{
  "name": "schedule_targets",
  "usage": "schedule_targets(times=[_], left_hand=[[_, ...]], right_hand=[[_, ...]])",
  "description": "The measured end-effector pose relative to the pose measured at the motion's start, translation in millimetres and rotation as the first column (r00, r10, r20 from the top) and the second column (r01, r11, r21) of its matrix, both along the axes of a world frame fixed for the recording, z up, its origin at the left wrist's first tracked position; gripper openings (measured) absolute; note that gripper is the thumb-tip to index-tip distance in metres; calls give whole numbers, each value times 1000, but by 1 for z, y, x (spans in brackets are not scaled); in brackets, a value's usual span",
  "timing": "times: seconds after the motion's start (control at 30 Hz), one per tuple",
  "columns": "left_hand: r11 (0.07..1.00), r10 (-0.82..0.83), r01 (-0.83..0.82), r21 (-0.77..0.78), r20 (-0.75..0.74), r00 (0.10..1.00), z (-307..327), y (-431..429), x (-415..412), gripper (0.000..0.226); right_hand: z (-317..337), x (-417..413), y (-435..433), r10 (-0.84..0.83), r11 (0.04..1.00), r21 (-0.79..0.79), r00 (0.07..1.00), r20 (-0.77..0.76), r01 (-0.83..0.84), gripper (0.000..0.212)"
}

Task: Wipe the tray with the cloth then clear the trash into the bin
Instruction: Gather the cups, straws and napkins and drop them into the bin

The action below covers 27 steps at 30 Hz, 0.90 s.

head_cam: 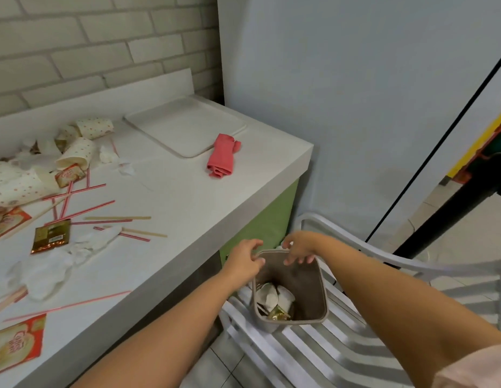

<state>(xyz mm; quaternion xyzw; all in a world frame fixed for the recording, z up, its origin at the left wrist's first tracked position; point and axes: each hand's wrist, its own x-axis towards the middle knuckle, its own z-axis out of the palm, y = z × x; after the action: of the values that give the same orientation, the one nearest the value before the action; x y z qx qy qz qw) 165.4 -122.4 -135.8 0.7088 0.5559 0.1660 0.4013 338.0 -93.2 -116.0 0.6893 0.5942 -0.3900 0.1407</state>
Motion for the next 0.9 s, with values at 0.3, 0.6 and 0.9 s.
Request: schedule_targets(times=[0.3, 0.6, 0.9], left_hand=[[873, 197, -255, 415, 178, 964, 41, 12, -58, 11], [842, 315, -267, 468, -25, 949, 74, 6, -157, 22], [933, 285, -204, 297, -264, 921, 105, -14, -255, 12]], right_hand=[[56, -81, 36, 295, 950, 102, 955, 21, -295, 15], [88, -176, 53, 453, 828, 406, 888, -79, -386, 20], [71, -260, 59, 547, 703, 542, 837, 3, -461, 38]])
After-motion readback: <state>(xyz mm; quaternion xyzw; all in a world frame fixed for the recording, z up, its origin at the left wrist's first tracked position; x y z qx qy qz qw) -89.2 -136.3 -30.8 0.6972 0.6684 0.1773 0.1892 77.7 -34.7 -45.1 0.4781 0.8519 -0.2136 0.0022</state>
